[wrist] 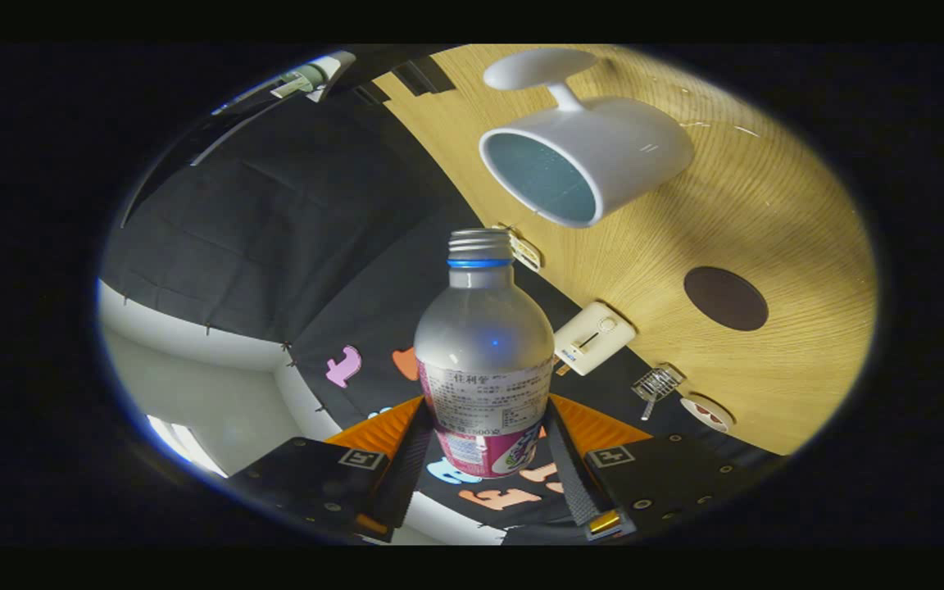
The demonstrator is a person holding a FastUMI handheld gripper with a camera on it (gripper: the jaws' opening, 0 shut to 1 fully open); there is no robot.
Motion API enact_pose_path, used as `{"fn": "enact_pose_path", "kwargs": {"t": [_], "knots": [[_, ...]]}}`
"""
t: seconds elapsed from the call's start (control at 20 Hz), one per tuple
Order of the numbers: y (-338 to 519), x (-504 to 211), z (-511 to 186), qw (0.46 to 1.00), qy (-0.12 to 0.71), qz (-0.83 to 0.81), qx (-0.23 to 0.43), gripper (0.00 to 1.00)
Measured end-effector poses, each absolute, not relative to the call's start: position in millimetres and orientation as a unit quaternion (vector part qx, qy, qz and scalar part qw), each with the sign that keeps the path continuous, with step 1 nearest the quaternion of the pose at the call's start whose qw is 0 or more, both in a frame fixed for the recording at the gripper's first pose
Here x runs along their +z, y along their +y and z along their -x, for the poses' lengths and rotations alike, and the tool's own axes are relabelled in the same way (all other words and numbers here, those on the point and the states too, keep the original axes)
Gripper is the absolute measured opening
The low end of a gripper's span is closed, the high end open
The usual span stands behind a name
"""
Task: Take the bottle from table, then pour the juice into the cup, finally place the bottle on the coaster
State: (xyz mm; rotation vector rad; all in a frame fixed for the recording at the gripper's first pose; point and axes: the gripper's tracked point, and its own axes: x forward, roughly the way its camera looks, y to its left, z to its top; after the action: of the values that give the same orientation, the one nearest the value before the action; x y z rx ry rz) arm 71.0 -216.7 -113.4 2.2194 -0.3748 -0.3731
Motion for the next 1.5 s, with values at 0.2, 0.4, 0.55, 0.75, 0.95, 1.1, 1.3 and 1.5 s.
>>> {"fn": "enact_pose_path", "kwargs": {"t": [0.2, 0.4, 0.55, 0.75, 0.95, 1.1, 1.3, 1.5], "knots": [[-214.8, -129.6, -69.0, 0.434, -0.138, -0.874, -0.168, 0.75], [-200.7, -152.0, -70.0, 0.513, -0.085, -0.832, -0.193, 0.75], [-200.4, -160.9, -69.0, 0.576, -0.049, -0.789, -0.207, 0.75], [-208.9, -145.7, -76.2, 0.702, -0.038, -0.682, -0.202, 0.74], [-242.2, -126.5, -72.9, 0.818, -0.035, -0.539, -0.198, 0.74], [-267.4, -110.8, -72.2, 0.869, -0.032, -0.452, -0.199, 0.75], [-281.7, -92.5, -78.1, 0.915, -0.028, -0.358, -0.186, 0.74], [-275.7, -82.2, -86.8, 0.949, -0.017, -0.274, -0.156, 0.75]]}}
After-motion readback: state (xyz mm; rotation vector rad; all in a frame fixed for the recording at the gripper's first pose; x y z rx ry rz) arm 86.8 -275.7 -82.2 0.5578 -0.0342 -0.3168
